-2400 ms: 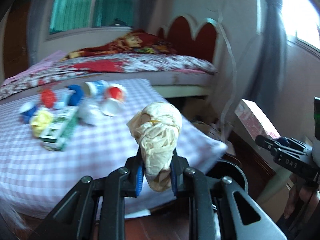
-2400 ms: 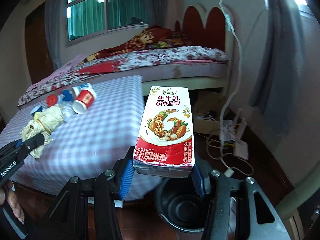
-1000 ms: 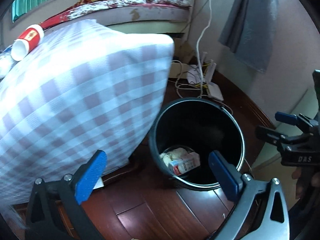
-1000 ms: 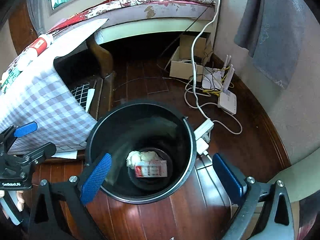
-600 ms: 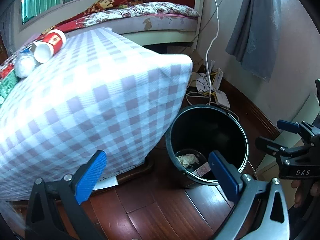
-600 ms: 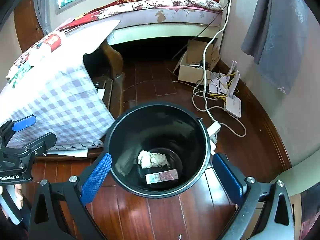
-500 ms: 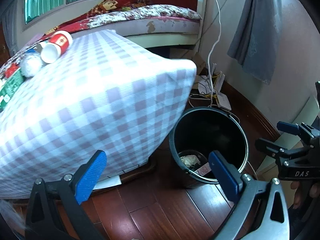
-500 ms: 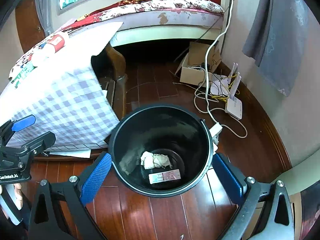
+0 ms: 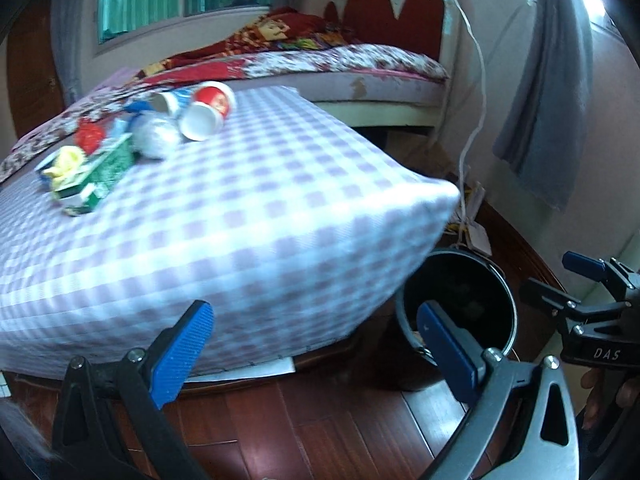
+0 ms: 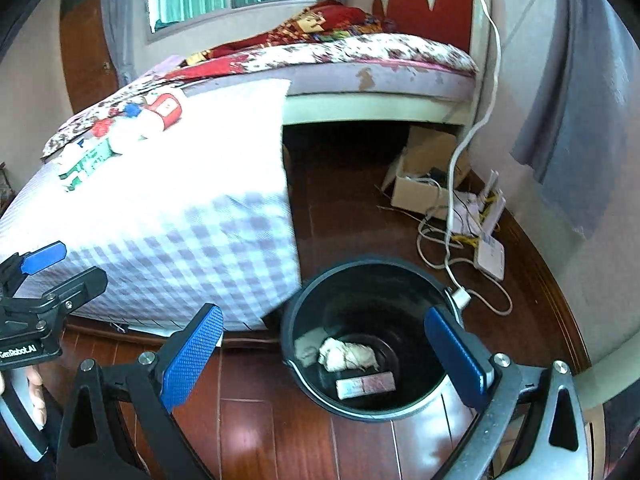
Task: Collect trash
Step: 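Move both tools back over the table, then grasp the green SATINE milk carton with left tool while right tool grasps plastic bag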
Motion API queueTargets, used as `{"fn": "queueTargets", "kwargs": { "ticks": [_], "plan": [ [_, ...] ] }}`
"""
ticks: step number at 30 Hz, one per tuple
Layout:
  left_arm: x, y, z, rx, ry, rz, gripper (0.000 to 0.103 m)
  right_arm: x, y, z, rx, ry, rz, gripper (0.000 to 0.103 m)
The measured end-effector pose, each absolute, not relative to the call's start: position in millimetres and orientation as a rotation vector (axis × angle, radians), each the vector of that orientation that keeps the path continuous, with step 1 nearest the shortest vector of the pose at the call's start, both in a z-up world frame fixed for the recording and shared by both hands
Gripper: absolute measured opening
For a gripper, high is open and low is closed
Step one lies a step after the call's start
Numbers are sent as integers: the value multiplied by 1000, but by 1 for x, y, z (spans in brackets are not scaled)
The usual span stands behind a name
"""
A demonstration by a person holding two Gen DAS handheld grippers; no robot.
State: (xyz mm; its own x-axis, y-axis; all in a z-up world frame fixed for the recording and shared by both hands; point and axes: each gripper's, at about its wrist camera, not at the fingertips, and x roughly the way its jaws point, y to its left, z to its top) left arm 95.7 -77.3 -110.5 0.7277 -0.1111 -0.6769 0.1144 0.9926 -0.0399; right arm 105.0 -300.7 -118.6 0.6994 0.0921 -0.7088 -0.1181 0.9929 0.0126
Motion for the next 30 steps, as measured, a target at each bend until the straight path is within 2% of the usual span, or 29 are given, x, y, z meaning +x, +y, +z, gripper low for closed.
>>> {"fn": "queueTargets", "kwargs": {
  "ticks": [13,22,30],
  "plan": [
    [90,20,-97,-66,690,60,102,132,-215,-97,-48,705,233,102],
    [125,93,-83,-101,645,149,102,169,-150,-82,-70,712,303,102],
    [179,120,-91,-97,670,131,94,209,-113,-74,-98,711,332,102]
  ]
}}
